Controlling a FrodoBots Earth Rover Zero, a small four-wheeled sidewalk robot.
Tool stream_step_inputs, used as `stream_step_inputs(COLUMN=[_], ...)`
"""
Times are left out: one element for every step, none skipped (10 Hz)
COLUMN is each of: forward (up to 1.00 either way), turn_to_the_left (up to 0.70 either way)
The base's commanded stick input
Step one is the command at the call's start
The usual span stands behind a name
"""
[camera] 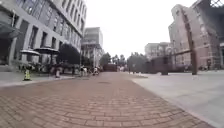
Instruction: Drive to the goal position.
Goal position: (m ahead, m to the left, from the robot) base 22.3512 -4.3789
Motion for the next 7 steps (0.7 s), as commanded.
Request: stream_step_inputs(forward=[0.45,0.45,0.45,0.45,0.45,0.45,0.45], turn_to_the_left=[0.27,0.27,0.27,0.27,0.27,0.27,0.27])
